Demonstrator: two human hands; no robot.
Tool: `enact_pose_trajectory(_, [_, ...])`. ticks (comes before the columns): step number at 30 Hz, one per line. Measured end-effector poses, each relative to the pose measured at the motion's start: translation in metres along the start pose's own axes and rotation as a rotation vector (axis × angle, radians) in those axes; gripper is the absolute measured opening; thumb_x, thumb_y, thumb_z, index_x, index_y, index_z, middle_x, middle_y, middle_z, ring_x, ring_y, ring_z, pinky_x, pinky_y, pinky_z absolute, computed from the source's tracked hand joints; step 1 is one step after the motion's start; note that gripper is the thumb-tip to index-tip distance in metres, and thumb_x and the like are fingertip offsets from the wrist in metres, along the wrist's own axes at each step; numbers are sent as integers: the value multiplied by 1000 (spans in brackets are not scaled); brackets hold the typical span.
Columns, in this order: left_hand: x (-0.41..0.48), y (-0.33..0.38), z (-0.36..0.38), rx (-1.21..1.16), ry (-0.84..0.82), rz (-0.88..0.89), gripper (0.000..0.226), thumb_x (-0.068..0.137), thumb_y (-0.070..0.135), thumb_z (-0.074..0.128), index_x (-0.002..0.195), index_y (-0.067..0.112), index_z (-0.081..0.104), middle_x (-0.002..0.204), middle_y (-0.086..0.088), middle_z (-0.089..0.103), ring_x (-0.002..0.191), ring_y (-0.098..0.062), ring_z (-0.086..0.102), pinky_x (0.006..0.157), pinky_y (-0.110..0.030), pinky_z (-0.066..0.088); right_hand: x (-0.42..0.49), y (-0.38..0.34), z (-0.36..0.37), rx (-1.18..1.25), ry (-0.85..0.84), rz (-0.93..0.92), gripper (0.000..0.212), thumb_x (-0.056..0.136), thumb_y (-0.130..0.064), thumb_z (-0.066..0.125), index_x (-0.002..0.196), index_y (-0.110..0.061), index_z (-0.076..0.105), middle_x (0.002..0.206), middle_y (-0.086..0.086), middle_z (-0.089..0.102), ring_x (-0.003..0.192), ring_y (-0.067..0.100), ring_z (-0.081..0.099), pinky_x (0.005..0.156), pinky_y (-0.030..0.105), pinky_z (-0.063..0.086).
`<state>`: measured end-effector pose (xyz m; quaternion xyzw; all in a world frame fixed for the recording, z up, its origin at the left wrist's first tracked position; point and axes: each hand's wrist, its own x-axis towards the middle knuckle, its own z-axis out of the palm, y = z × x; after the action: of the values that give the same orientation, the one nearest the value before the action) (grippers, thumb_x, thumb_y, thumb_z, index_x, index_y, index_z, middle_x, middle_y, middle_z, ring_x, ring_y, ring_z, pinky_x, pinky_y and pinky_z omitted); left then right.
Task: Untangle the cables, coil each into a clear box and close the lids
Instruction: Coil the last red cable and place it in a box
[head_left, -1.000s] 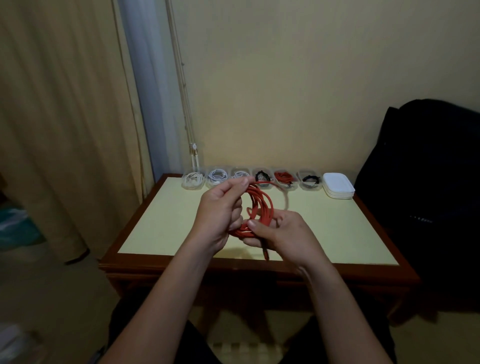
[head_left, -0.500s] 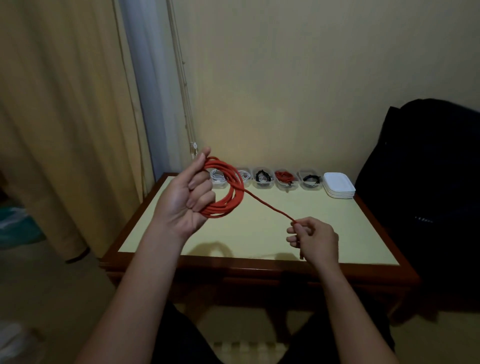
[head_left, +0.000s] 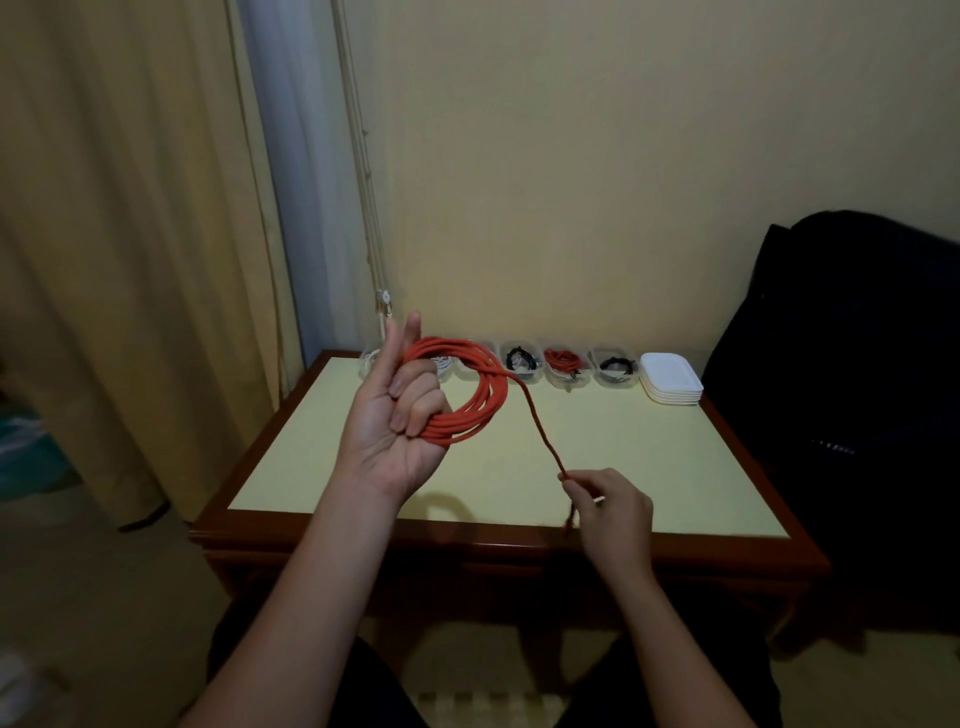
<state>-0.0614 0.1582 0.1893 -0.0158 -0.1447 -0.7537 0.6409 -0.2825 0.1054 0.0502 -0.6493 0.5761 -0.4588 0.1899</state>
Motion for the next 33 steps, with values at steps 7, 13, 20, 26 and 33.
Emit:
enact_pose_trajectory(7, [7,-8,3,-1,109,58,18,91,21,63,103,11,70,46,6,32,34,-6,18,29,-22,26,-18,-55,16,910,-144,514,8,94,-3,67,100,2,70,87,16,77,85,23,76,75,25,61])
enact_pose_trajectory(13, [9,-17,3,-3,181,66,28,101,31,51,101,10,69,44,6,31,27,-10,26,28,-22,24,-18,-112,-2,1509,-174,676,22,91,1,68,109,11,64,98,20,75,92,24,75,71,22,60])
enact_pose_trajectory(20, [7,-20,8,30,228,65,31,103,32,49,98,9,70,44,6,31,26,-10,26,29,-20,22,-17,-130,-14,1226,-301,483,15,96,-11,65,109,-4,68,85,0,69,59,6,48,53,19,36])
enact_pose_trajectory(26, [10,-26,11,173,318,126,29,103,29,50,107,7,68,48,7,29,25,-9,24,27,-16,20,-18,-136,-15,1357,-389,500,15,97,-10,56,105,-8,69,89,-2,67,56,8,37,48,21,25])
enact_pose_trajectory(33, [12,-37,10,438,343,244,29,98,26,55,119,7,63,49,6,24,31,-5,21,30,-16,21,-19,-143,-23,1587,-585,515,37,88,-23,47,114,-8,68,94,2,65,65,13,45,53,27,22])
